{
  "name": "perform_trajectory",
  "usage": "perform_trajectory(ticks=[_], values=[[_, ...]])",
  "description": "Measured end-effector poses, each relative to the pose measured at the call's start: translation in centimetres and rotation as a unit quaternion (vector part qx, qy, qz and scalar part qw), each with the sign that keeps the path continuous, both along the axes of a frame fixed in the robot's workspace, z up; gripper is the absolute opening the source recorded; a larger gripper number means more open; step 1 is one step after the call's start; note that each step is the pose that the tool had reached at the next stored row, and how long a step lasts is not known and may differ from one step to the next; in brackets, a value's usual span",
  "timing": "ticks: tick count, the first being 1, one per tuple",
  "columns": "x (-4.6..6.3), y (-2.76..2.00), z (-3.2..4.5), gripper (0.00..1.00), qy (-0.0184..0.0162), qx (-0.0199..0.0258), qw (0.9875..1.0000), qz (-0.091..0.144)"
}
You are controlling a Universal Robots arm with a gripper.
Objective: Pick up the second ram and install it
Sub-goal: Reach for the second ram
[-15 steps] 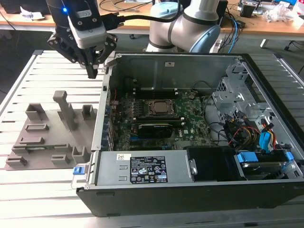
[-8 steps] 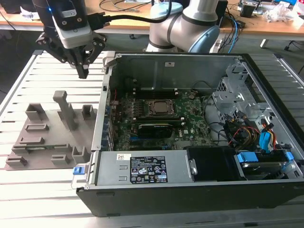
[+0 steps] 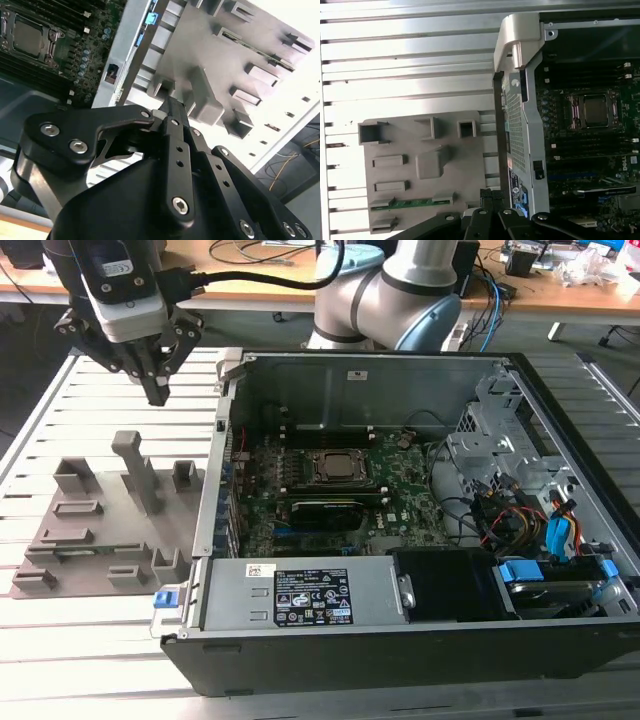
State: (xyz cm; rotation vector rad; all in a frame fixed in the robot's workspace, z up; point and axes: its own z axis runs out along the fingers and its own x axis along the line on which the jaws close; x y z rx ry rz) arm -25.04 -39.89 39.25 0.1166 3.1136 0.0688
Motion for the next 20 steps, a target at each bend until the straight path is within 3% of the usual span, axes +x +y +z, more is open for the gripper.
perform_trajectory(ticks=[5,20], values=[[-2.6,0.00,-0.04,0.11,0.0000,0.0000,1.0000,0.000],[-6.6,0.00,-0.16,0.11,0.0000,0.0000,1.0000,0.000]])
